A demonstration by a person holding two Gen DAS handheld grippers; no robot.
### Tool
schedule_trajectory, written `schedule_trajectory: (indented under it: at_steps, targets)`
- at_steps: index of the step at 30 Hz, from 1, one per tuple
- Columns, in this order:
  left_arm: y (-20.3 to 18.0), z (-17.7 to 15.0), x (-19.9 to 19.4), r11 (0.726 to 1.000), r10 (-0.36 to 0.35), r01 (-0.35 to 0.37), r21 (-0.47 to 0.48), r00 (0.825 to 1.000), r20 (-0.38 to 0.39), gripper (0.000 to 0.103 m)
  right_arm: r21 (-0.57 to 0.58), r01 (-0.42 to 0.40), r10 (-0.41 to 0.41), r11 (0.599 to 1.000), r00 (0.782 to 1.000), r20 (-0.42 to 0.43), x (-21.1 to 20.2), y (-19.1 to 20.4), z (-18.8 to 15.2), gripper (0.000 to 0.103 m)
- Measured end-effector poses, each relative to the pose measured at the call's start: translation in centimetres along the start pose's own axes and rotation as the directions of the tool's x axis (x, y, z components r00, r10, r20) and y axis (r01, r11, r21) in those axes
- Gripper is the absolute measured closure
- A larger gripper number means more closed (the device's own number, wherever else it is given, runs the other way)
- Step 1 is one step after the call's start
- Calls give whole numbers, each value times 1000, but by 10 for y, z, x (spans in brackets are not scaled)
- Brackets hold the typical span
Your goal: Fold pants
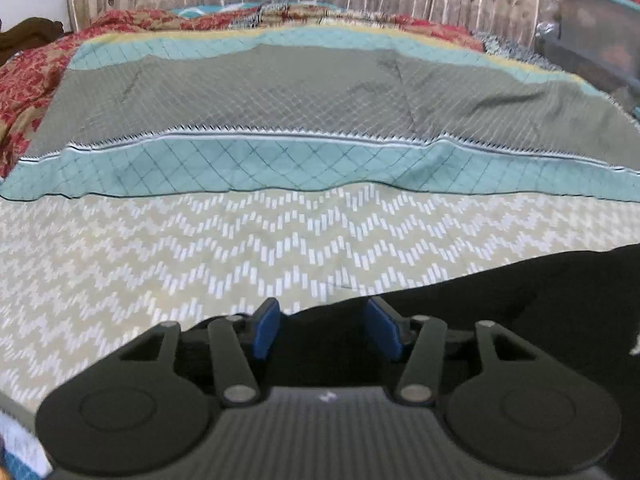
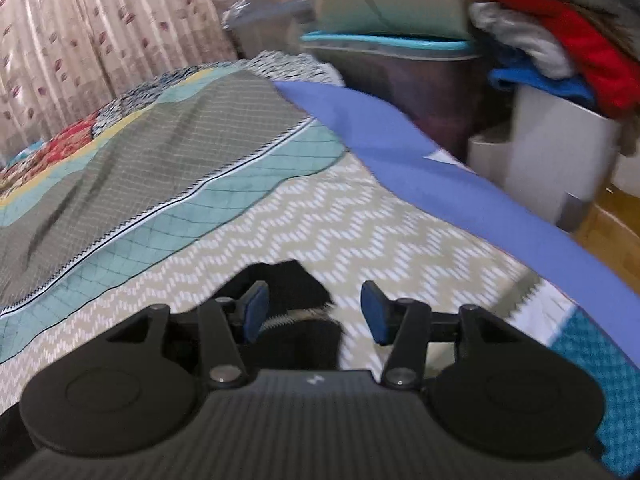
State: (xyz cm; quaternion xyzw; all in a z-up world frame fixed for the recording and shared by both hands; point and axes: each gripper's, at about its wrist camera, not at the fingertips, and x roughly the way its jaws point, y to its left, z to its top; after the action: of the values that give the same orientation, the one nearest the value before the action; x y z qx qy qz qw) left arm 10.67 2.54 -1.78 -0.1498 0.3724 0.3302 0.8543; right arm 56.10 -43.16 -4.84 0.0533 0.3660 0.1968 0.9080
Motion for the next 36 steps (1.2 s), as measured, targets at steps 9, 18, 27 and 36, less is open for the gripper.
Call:
schedule_trajectory:
  at_steps: [9,18,27,36]
  targets:
    - [-18,-11,38,1000,19,-19,5,999,-50,57,160,33,6,987,971,-240,91,29,21,49]
    - [-12,-6,39,1000,4,-5,-21,998,-57,89,261,-113,115,959,993,7,51,23,49,99]
    - [-4,-12,26,1000,-10,9,-23,999,-53,86,262,17,-23,965,1000,21,-16,-79,21,91]
    - [6,-9,-21,1000,-22,22,2,1000,-12,74,359,89,-79,929,996,-42,-51,-134,-25,82]
